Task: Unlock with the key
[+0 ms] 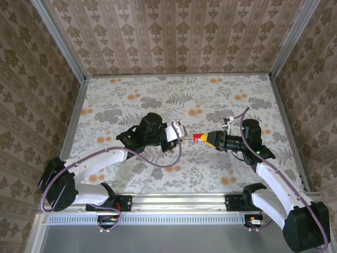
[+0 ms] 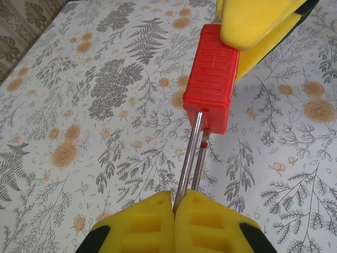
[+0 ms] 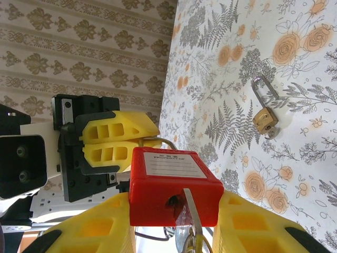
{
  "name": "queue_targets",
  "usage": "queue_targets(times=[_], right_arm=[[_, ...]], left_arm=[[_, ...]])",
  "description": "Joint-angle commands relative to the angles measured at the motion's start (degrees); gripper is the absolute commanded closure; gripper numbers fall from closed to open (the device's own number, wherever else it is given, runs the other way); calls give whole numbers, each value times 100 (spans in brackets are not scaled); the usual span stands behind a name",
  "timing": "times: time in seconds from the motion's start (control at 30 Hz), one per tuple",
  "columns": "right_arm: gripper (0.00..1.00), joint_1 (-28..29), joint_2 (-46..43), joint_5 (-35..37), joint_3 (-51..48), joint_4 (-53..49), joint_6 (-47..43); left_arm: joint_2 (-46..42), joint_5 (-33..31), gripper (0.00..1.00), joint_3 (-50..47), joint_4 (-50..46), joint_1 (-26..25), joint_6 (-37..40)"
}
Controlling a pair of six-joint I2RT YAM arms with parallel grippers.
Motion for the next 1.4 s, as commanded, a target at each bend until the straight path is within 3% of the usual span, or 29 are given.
queue_targets(times=[0.0,0.5,0.6,0.63,0.8,0.93,1.03,1.37], right_arm=[[79,-128,-62,1,145,-274,-131],[79,-137,-20,-25,128,-70,-5],[79,-136,-38,-25,134,-61,21],[79,-137,-38,-25,131,-62,32],[79,-131,-56,25,127,-59,125],[79,-128,-75,113,113,-68,269],[79,-128,-107,185,105,-103,365],[79,-119,-267,318,-29,-9,746]], left_arm=[[-238,-382,93,-62,-9,95,-2],[-386,-327,73,-27,-227,45,-165],[-389,-405,65,-14,-219,17,-156],[-389,-481,58,-10,-191,-10,-156],[-221,-1688,35,34,28,-608,335],[74,-3273,26,-180,1023,-1476,1307],[368,-3932,25,-256,1800,-1904,1903],[1258,-4663,21,-100,3210,-2269,2740]])
